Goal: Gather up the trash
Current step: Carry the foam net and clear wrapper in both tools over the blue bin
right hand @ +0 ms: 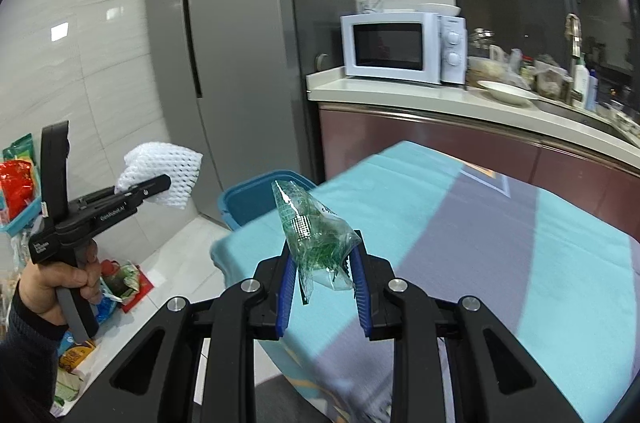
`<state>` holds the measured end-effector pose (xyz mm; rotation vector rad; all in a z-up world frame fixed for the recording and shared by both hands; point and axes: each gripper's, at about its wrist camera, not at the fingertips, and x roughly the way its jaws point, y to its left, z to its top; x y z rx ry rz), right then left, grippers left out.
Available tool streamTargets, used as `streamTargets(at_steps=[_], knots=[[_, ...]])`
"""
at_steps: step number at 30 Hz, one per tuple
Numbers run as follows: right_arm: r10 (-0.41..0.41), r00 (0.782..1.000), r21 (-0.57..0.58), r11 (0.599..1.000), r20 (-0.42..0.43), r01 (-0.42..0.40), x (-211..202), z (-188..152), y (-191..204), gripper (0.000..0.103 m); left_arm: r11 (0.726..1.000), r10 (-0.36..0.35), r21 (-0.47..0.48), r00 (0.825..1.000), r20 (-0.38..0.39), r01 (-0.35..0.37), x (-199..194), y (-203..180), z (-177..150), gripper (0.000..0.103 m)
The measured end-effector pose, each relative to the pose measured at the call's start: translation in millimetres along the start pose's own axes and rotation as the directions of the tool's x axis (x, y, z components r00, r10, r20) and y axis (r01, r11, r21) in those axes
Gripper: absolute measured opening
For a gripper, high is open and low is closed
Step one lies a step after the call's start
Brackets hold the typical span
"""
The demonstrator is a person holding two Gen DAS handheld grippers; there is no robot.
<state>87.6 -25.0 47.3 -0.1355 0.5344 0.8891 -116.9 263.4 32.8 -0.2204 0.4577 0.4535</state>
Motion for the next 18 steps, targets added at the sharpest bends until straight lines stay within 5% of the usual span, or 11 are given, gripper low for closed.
streamTargets(at_steps=[9, 18], knots=[[0.134, 0.991, -0.025, 0.991, -0.017, -0.135, 60, 38, 21, 0.024, 0.992, 0.102, -0.066, 0.994, -0.028, -0.104, 23, 54, 17, 0.017], [0.243, 0.968, -0.038, 0.969, -0.060, -0.246, 127, 71, 35, 0.024, 0.990, 0.114, -0.082, 0.992, -0.054, -0.119, 70, 64, 41, 0.017]])
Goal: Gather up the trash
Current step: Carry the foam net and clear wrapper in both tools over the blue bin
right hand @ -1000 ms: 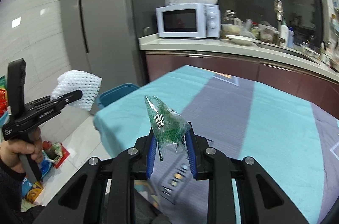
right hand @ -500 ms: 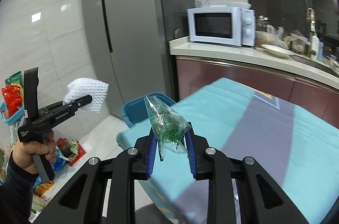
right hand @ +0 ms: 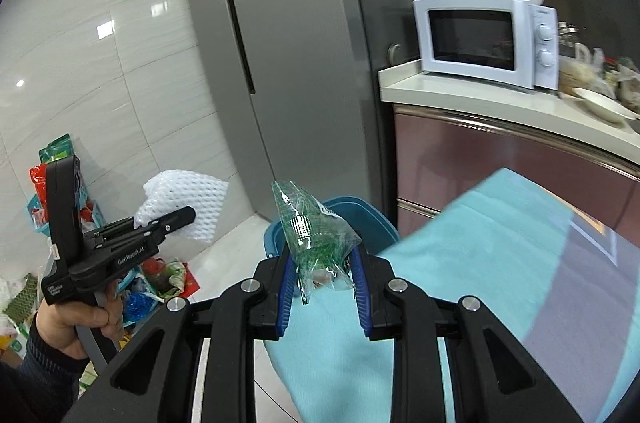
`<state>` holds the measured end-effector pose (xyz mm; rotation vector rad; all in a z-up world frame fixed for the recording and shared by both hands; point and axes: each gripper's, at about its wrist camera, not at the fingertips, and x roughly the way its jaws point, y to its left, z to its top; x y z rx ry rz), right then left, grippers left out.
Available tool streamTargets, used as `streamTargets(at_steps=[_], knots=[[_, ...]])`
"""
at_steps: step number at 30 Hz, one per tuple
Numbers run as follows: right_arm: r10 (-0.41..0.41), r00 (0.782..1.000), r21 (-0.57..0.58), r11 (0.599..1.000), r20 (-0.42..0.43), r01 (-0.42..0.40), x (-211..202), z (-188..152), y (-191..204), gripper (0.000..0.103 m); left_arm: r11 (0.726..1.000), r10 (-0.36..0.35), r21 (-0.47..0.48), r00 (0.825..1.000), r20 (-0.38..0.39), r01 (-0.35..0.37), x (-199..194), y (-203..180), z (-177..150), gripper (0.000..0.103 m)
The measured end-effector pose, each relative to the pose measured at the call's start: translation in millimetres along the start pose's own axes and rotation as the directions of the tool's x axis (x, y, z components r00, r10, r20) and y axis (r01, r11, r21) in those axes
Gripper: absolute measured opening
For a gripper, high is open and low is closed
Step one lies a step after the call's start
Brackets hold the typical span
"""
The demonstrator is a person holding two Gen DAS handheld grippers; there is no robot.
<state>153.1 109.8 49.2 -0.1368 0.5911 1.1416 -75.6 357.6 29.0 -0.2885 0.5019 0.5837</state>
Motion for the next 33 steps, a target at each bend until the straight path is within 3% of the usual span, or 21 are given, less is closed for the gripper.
streamTargets(at_steps=[8, 16, 24, 33], knots=[[0.026, 0.998, -0.020, 0.999, -0.054, -0.027, 54, 24, -4, 0.024, 1.000, -0.016, 0.016, 0.999, -0.042, 0.016, 55, -23, 18, 0.017], [0.001, 0.990, -0.047, 0.999, -0.139, -0.008, 112, 37, -14, 0.024, 0.999, -0.045, 0.022, 0.991, -0.127, 0.048, 130, -50, 19, 0.017], [-0.011, 0.965, -0.033, 0.999, -0.261, 0.002, 172, 34, -32, 0.024, 0.998, -0.049, 0.034, 0.973, -0.228, 0.058, 200, -71, 6, 0.018], [-0.025, 0.933, -0.034, 0.999, -0.359, 0.013, 218, 25, -39, 0.024, 0.998, -0.028, 0.047, 0.963, -0.270, 0.042, 245, -81, -2, 0.018]])
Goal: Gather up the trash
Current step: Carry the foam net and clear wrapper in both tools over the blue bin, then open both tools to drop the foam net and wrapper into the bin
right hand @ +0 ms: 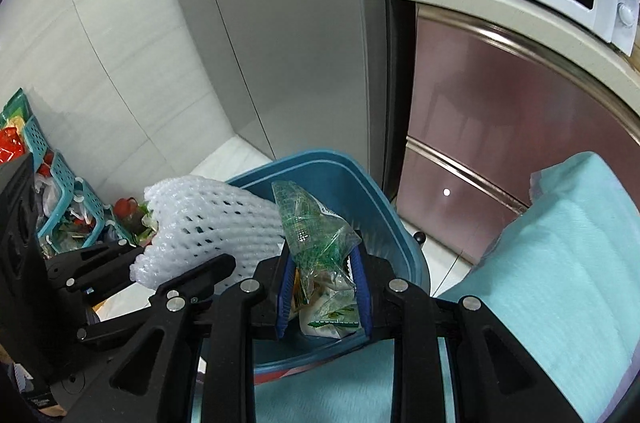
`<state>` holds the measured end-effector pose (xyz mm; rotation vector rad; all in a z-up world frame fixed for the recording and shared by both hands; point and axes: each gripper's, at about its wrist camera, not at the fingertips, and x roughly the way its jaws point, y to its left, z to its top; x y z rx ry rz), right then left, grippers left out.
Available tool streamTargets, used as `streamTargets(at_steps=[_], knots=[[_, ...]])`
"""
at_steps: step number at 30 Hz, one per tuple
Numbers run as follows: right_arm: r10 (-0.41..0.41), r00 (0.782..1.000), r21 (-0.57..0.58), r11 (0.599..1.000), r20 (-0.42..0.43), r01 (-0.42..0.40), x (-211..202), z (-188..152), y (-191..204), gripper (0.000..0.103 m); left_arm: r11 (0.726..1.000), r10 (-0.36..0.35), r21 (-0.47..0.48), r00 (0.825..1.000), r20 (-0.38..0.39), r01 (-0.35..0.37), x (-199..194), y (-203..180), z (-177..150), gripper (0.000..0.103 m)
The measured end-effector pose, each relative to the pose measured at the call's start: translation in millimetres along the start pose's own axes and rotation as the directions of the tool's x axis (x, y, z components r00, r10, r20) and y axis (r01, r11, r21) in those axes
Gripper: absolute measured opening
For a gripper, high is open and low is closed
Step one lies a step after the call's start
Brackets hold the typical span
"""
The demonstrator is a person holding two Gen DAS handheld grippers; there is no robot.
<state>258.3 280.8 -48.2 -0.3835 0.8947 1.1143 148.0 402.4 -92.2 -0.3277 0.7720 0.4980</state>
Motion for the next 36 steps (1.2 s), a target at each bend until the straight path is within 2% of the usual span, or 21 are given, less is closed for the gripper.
streamTargets(at_steps=[11, 27, 33, 36], knots=[[-0.019, 0.996, 0.008, 1.000, -0.087, 0.020, 37, 3, -6, 0.024, 1.000, 0.021, -0.004, 0.998, -0.059, -0.021, 32, 0, -5, 0.018], [-0.065, 0.987, -0.022, 0.998, -0.147, 0.062, 44, 4, 5, 0.026, 1.000, 0.031, 0.003, 0.994, -0.106, -0.030, 51, 4, -7, 0.020], [-0.082, 0.983, -0.027, 0.997, -0.166, 0.078, 47, 3, 6, 0.028, 0.999, 0.034, 0.020, 0.992, -0.119, -0.032, 54, 3, -8, 0.024], [-0.088, 0.981, -0.029, 0.996, -0.175, 0.085, 48, 2, 6, 0.031, 0.999, 0.041, 0.028, 0.991, -0.125, -0.038, 53, 4, -10, 0.031]])
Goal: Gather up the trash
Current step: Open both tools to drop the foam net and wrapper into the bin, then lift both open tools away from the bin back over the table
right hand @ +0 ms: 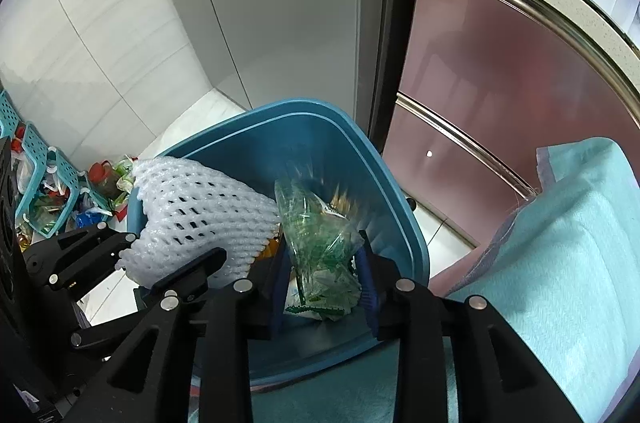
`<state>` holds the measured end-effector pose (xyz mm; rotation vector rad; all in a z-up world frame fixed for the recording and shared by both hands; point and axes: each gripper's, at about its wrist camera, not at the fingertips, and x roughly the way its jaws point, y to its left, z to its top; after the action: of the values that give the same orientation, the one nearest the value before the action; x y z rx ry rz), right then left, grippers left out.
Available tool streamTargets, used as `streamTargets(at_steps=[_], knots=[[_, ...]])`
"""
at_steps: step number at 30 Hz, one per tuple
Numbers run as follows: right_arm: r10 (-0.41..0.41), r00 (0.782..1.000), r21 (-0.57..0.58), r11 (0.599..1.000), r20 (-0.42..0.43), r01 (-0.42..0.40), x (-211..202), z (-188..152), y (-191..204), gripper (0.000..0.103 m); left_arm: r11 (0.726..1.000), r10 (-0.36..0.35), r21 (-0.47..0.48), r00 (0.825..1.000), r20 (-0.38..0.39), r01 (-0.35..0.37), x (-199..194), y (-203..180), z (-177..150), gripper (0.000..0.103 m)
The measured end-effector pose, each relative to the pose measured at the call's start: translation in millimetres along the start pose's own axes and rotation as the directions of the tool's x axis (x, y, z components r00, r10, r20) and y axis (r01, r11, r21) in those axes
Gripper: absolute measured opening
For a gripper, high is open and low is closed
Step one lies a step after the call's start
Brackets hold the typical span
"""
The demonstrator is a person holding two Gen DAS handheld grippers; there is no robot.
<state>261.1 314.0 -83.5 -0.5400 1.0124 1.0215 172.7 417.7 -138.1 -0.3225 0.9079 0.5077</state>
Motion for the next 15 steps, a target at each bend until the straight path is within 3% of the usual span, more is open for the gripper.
streamTargets(at_steps=[3, 6, 8, 10, 15], knots=[[-0.004, 1.000, 0.005, 1.000, -0.004, 0.004, 1, 0, 1, 0.039, 1.000, 0.009, 0.006, 1.000, 0.006, -0.009, -4, -1, 0, 0.043], [-0.009, 1.000, 0.004, 1.000, -0.009, 0.009, 1, -1, 3, 0.040, 1.000, 0.017, 0.009, 1.000, 0.011, -0.017, -7, 0, -1, 0.047], [-0.001, 1.000, 0.012, 1.000, -0.007, 0.001, 1, 0, 2, 0.047, 1.000, 0.021, 0.006, 1.000, 0.015, -0.021, -10, 2, -2, 0.053], [0.002, 1.000, 0.017, 1.000, -0.003, -0.002, -1, 0, 2, 0.053, 1.000, 0.025, 0.003, 0.999, 0.022, -0.025, -14, 4, -2, 0.065], [-0.006, 1.000, 0.030, 1.000, 0.019, 0.005, -9, 1, 3, 0.053, 0.999, 0.036, 0.002, 0.999, 0.035, -0.036, -22, 8, -5, 0.069]])
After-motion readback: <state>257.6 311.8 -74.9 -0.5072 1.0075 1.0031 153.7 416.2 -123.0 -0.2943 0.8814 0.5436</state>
